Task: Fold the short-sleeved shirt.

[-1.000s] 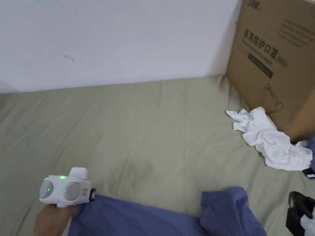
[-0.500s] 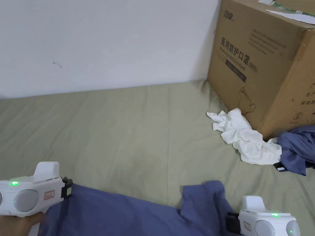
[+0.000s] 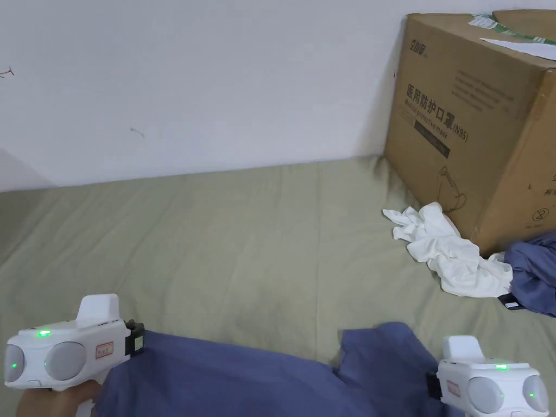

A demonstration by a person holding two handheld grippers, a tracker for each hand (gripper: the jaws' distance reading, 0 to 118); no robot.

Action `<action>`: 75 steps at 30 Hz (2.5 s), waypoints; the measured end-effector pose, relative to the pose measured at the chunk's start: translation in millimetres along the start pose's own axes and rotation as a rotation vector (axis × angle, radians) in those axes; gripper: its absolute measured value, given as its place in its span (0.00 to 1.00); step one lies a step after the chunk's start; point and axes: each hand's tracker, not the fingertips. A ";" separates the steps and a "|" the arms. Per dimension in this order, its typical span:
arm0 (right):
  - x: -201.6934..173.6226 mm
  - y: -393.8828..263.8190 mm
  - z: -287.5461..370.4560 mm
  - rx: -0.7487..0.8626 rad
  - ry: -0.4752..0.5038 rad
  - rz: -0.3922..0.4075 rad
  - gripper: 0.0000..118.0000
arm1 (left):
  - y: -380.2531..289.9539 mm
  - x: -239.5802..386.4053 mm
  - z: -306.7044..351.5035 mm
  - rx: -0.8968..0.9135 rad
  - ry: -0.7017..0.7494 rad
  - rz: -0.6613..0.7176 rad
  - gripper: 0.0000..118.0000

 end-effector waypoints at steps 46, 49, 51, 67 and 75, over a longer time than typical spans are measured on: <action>-18.5 287.0 200.4 0.909 0.131 0.016 0.01 | 229.5 -58.5 186.2 0.587 0.219 0.066 0.02; -18.2 269.6 159.5 0.826 0.140 0.010 0.01 | 208.4 -62.4 142.8 0.515 0.222 0.056 0.02; -17.4 255.6 133.7 0.784 0.133 0.010 0.01 | 188.7 -59.9 120.8 0.476 0.229 0.053 0.02; -2.8 50.9 43.0 0.443 0.242 -0.134 0.01 | -35.2 -62.3 46.3 0.135 0.161 0.191 0.02; -2.0 -75.5 57.4 0.222 0.271 -0.131 0.01 | -154.2 -71.6 62.7 -0.028 0.203 0.240 0.02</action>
